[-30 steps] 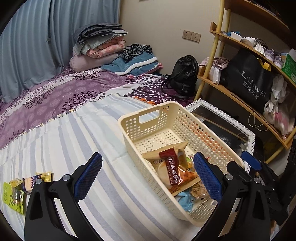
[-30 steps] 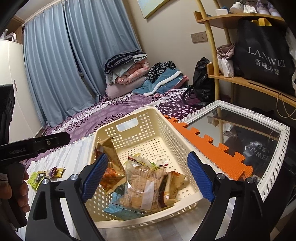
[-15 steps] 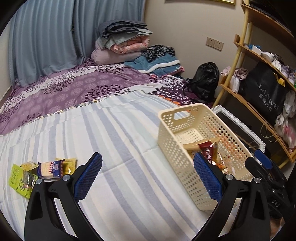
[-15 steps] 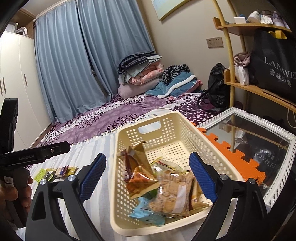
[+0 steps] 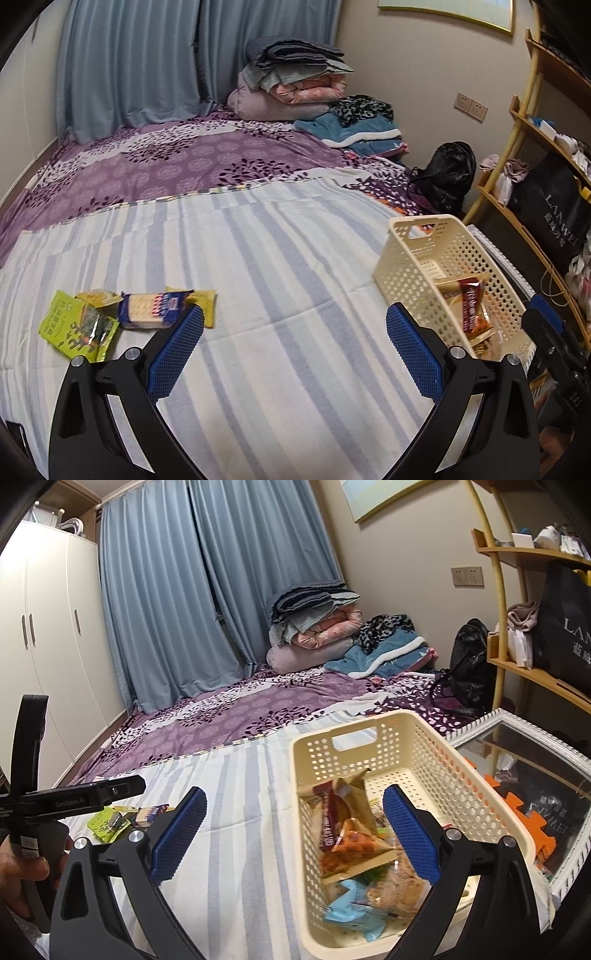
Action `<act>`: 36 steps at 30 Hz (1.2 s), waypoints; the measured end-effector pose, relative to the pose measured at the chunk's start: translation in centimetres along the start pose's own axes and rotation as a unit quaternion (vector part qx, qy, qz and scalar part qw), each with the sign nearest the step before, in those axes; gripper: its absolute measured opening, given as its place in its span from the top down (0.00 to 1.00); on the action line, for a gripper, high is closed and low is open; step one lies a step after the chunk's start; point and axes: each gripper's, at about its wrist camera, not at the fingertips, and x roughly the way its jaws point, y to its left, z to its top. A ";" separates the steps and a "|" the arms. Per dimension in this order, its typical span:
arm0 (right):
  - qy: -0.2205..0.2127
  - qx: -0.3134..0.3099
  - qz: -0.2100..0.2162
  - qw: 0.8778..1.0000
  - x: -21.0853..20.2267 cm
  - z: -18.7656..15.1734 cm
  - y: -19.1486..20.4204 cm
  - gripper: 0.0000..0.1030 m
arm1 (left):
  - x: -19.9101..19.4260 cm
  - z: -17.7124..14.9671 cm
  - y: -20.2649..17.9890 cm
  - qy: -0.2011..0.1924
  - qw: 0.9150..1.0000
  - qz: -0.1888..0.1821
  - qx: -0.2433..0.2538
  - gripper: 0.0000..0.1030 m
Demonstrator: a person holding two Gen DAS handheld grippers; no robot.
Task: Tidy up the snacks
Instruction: 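Move both grippers back from the basket to the snack pile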
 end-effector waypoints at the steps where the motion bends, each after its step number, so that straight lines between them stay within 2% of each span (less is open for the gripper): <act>1: 0.002 -0.001 0.004 1.000 0.2 0.0 0.3 0.07 | -0.1 -0.2 0.6 0.000 1.000 0.004 -0.004 0.03; 6: 0.018 -0.010 0.031 0.999 1.3 -0.3 2.5 0.07 | -0.1 -2.0 4.9 0.013 0.999 0.036 -0.039 0.03; 9: 0.024 -0.017 0.044 0.999 1.8 -0.6 4.0 0.07 | -0.1 -3.3 7.5 0.021 0.996 0.071 -0.051 0.03; 19: 0.063 -0.046 0.083 0.993 4.1 -2.0 8.1 0.07 | 0.4 -6.2 14.3 0.042 0.985 0.121 -0.112 0.03; 30: 0.103 -0.059 0.106 0.987 6.2 -3.6 10.6 0.07 | 3.0 -7.8 21.7 0.063 0.965 0.191 -0.170 0.03; 36: 0.117 -0.070 0.113 0.984 7.1 -4.1 11.8 0.07 | 4.3 -8.9 24.1 0.082 0.958 0.211 -0.176 0.03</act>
